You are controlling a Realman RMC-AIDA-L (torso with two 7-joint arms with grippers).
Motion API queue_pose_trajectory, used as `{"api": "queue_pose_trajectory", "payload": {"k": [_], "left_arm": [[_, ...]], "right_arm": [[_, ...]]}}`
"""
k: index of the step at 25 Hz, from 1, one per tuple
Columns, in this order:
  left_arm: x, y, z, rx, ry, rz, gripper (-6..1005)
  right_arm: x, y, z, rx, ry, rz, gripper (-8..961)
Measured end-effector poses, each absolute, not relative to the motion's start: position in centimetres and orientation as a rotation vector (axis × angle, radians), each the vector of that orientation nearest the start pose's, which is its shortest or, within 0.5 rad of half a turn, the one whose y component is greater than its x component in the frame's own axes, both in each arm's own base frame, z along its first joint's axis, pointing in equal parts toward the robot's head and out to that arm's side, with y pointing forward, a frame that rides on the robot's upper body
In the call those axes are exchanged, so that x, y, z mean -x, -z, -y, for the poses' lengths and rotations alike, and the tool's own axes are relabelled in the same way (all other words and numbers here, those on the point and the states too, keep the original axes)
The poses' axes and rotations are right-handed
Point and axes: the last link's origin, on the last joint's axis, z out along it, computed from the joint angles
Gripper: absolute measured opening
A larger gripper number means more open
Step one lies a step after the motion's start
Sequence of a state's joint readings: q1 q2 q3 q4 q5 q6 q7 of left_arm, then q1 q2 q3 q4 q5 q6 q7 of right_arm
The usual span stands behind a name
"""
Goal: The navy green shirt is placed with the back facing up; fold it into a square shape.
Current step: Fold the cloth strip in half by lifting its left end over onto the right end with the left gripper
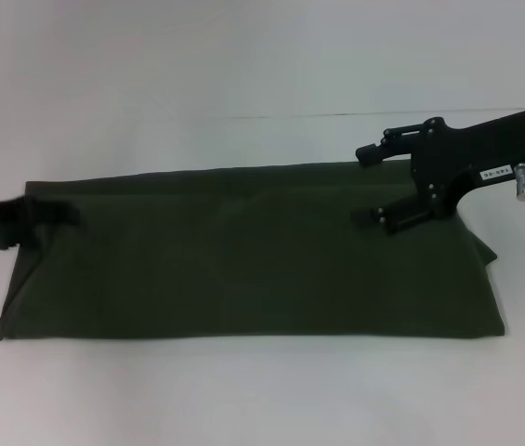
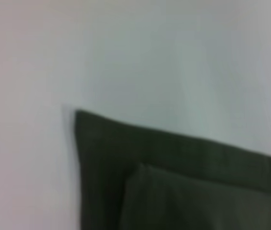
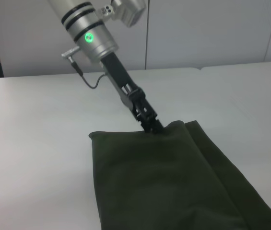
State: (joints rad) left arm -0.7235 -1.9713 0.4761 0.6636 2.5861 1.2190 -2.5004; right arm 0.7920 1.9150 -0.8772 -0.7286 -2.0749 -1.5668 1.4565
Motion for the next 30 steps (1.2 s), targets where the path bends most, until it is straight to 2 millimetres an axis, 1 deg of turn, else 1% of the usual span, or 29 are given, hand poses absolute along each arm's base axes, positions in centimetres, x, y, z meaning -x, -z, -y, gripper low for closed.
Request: {"api": "queue_pose_trajectory", "payload": {"k": [5,11,14,22,30], "left_arm": [[31.9,-7.8,-40.3,1.865,0.301,1.746,876],[32.9,-8.2,-40.1,1.815,0.249,1.755,875],[33.0,-8.2,-40.1,1.797,0.250,1.771,875],[33.1,-7.1,-40.0,1.792,0.251,1.790,876],[33.5,-6.5,-40.1,1.789,0.228,1.767,875]], "right_arm": [[-18.7,-4.7,-40.3,2.925,-0.318,-0.150,914],[-18.6,-4.7,-40.4,2.922,-0.319,-0.150,914],[-18.6,-4.7,-40.6,2.915,-0.315,-0.148,914],[-18.6,-4.7,-40.6,2.914,-0.308,-0.136,914],[-18.4,-4.7,-40.5,2.922,-0.309,-0.123,914]]}}
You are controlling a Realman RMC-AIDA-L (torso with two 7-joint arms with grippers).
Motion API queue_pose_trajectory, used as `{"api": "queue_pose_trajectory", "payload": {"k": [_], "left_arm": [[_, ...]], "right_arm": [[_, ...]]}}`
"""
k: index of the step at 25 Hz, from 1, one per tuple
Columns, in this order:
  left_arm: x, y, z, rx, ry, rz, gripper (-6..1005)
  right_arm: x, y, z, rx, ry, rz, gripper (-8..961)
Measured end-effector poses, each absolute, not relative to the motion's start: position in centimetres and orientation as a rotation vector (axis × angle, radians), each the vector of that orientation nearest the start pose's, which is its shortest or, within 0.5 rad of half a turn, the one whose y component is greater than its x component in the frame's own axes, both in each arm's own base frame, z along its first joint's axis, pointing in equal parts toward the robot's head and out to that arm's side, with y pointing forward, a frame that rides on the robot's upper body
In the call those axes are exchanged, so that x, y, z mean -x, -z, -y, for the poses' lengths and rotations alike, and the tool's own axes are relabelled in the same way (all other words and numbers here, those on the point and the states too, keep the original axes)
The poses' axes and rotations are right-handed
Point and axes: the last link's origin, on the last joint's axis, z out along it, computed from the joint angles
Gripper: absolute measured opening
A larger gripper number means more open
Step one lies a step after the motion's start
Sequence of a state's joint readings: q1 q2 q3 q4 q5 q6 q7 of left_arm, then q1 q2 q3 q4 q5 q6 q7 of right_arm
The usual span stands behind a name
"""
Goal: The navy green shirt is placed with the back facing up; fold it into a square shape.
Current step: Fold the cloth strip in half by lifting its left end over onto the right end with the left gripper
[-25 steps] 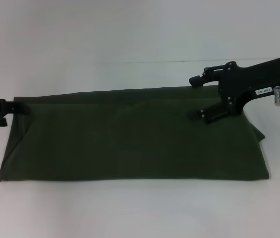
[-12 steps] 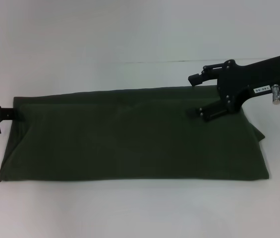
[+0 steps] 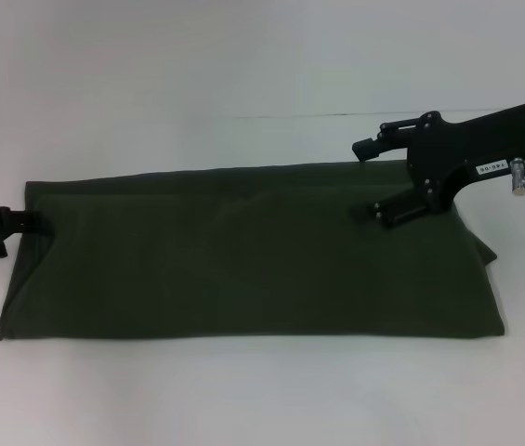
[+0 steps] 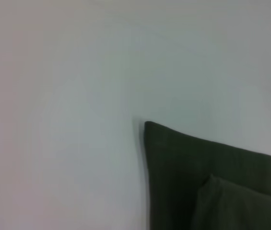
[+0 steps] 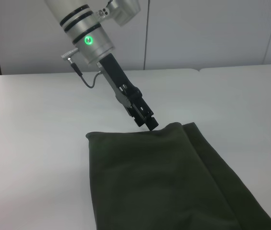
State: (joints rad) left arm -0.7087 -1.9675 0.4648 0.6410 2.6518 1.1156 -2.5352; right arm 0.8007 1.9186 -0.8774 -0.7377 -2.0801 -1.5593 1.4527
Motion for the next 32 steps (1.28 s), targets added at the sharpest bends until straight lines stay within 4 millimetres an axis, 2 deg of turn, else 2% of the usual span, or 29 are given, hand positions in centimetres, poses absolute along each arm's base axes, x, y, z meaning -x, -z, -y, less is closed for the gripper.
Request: {"api": "queue_pose_trajectory", "payload": {"k": [20,32], "left_arm": [[33.5,-5.3,-40.1,1.835,0.178,1.723,875],[33.0,-4.9,-39.9,1.863,0.172,1.753,876]], "right_arm": [[-18.5,-4.7,-40.5,2.924,-0.303,-0.118,915],[-18.4,-4.7,-40.5,2.925,-0.302,-0.112,915]]}}
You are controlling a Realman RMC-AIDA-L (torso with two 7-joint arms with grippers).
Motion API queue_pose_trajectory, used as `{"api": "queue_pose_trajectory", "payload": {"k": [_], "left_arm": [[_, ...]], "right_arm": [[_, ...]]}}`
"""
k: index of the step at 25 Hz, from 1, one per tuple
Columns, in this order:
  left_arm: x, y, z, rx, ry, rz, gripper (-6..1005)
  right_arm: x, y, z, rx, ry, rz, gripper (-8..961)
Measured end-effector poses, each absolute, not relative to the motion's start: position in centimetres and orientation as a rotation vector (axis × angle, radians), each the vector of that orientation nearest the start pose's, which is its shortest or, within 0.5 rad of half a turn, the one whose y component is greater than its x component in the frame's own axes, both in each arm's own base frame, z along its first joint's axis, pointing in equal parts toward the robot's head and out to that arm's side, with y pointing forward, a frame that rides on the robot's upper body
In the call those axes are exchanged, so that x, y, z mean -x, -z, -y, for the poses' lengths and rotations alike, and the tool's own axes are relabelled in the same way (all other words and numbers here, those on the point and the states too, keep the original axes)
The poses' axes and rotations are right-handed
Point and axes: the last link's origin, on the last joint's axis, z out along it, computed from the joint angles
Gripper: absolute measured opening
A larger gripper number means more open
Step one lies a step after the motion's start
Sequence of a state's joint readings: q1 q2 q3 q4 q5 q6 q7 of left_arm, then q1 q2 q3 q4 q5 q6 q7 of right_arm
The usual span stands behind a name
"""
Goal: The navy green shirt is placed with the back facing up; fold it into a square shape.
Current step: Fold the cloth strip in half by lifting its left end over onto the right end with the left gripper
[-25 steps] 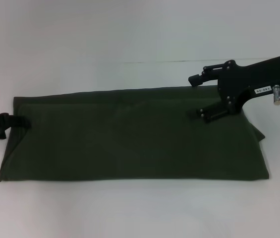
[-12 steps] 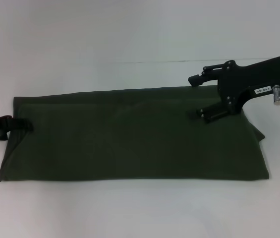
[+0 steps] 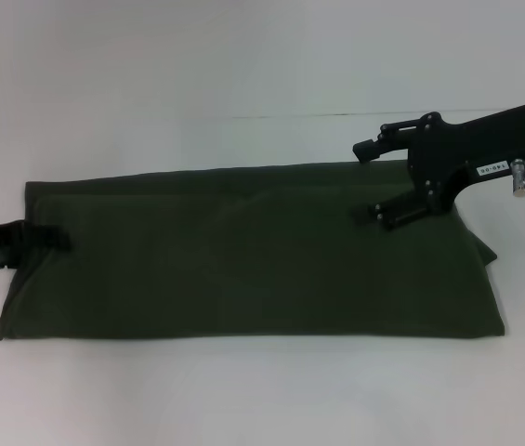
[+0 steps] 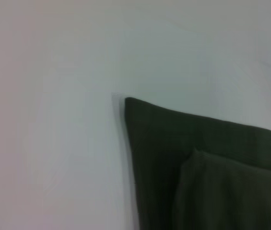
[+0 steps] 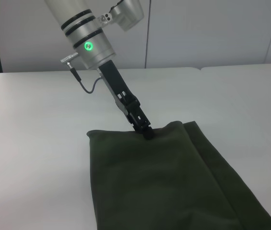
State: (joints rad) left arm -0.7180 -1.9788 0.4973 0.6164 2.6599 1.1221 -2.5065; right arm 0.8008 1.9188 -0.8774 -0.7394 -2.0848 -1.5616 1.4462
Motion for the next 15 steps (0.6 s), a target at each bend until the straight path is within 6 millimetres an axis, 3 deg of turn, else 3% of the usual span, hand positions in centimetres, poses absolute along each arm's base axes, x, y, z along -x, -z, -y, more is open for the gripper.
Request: {"api": "queue_pose_trajectory", "payload": {"k": [15], "left_arm": [[33.15,-5.42,-39.77,1.851,0.113,1.776,875]], "right_arm": [[-18.29,-4.87,-40.58,2.920,-0.294,-0.096,915]]}}
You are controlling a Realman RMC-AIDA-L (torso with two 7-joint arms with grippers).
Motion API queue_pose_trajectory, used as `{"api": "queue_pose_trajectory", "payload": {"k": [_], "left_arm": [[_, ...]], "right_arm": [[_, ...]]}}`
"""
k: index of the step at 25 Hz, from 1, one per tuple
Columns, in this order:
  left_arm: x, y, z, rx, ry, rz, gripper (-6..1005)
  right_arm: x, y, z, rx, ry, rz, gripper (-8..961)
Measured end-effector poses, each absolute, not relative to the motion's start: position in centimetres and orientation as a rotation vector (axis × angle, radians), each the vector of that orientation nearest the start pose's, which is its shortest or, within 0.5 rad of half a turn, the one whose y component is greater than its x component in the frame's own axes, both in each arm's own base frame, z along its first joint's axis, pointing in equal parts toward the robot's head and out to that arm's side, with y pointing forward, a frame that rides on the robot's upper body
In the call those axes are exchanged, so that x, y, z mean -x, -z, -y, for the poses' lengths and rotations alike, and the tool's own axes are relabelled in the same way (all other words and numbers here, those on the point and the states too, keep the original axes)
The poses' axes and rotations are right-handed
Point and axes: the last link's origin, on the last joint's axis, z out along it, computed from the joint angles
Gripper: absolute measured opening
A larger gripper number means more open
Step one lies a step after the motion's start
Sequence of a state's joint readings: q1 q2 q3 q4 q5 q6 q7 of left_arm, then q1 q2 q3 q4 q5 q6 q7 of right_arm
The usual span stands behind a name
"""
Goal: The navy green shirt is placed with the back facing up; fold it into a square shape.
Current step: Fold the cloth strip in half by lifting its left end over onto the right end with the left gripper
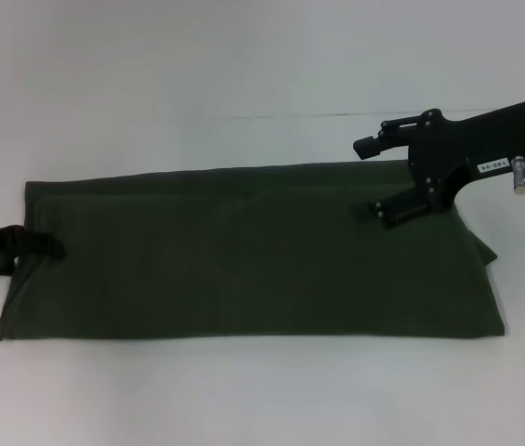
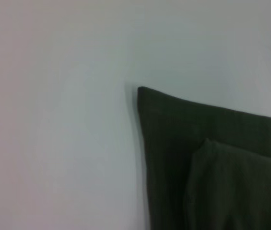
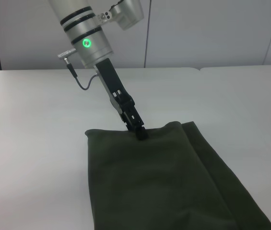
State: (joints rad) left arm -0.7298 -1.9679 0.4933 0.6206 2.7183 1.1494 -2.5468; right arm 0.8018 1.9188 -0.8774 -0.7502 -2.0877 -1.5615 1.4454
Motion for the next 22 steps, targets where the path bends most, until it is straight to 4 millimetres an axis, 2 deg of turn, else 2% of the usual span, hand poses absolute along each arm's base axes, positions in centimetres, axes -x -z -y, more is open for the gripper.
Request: {"api": "queue_pose_trajectory", "payload": {"k": [7,14,22], "left_arm": [[32.3,-5.3,-39.8,1.888,0.101,1.804,876],[32.4,-5.4,-39.9,1.884,0.092,1.800,876],[31.7,-5.3,-40.7,1.888,0.106,1.776,875]], "right_arm": [[-18.3,-4.8,-40.5,2.921,-0.295,-0.093,915],[-18.5,-4.9,-40.5,2.921,-0.293,-0.096,915],[-18.5,-4.9,-40.5,2.919,-0.293,-0.096,915]]}}
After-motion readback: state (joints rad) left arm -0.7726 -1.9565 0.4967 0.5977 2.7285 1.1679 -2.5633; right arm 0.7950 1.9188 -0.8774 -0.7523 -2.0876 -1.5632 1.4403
